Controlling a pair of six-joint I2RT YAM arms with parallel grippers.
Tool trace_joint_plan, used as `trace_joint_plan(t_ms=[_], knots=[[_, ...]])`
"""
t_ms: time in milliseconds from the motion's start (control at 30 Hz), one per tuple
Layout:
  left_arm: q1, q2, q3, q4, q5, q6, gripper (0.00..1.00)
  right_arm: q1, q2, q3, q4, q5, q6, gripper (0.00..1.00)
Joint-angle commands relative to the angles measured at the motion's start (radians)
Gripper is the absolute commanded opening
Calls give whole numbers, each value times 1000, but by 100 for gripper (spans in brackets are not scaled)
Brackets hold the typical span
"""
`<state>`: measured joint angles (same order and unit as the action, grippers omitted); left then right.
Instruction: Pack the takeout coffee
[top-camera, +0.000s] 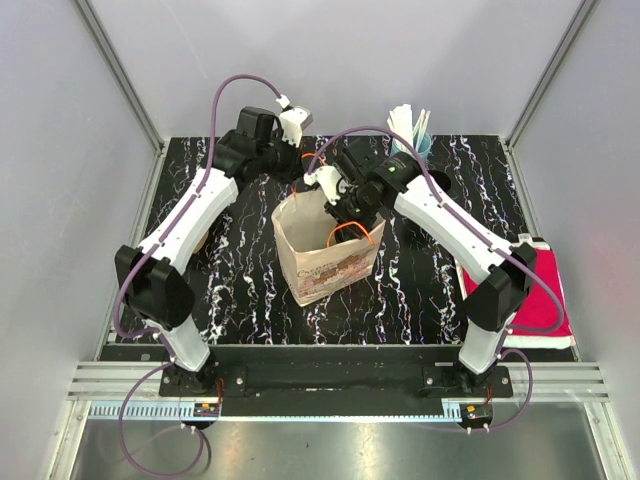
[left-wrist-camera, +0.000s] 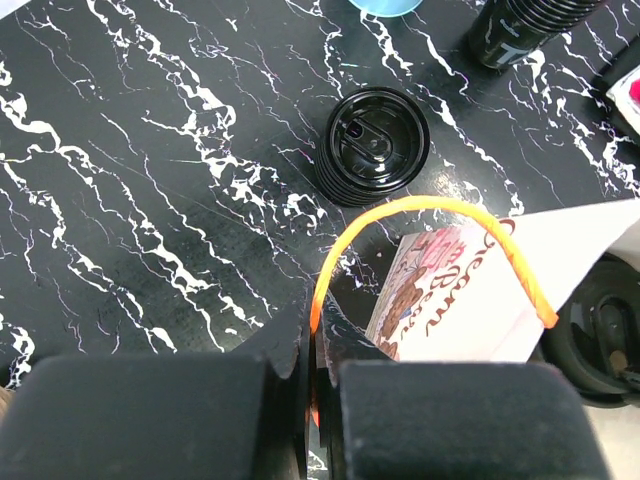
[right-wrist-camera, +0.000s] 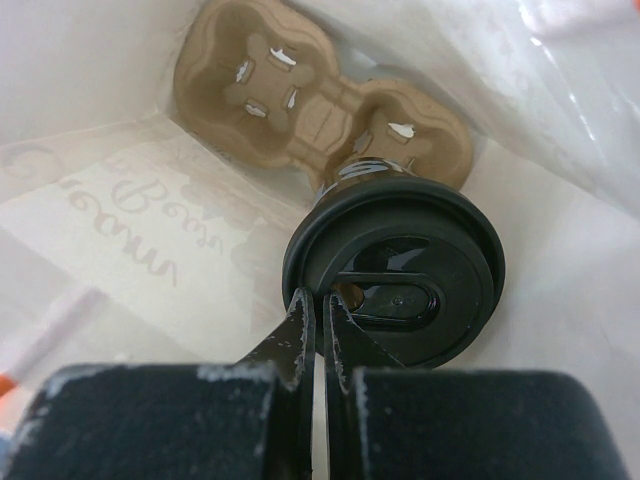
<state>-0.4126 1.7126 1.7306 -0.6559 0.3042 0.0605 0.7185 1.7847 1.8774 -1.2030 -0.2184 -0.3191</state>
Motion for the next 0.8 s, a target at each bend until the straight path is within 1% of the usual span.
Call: trace_joint_plan(t_ms=[0,533,767], knots=[[8,7,44,48,-25,-18,0,15,21,6,-27,22,-21,0],[9,-2,32,58,-17,-28,0,21,44,14,-36,62,-31,0],[8,-7,29,59,-13,-28,0,21,35,-7,11,57,-34,0]])
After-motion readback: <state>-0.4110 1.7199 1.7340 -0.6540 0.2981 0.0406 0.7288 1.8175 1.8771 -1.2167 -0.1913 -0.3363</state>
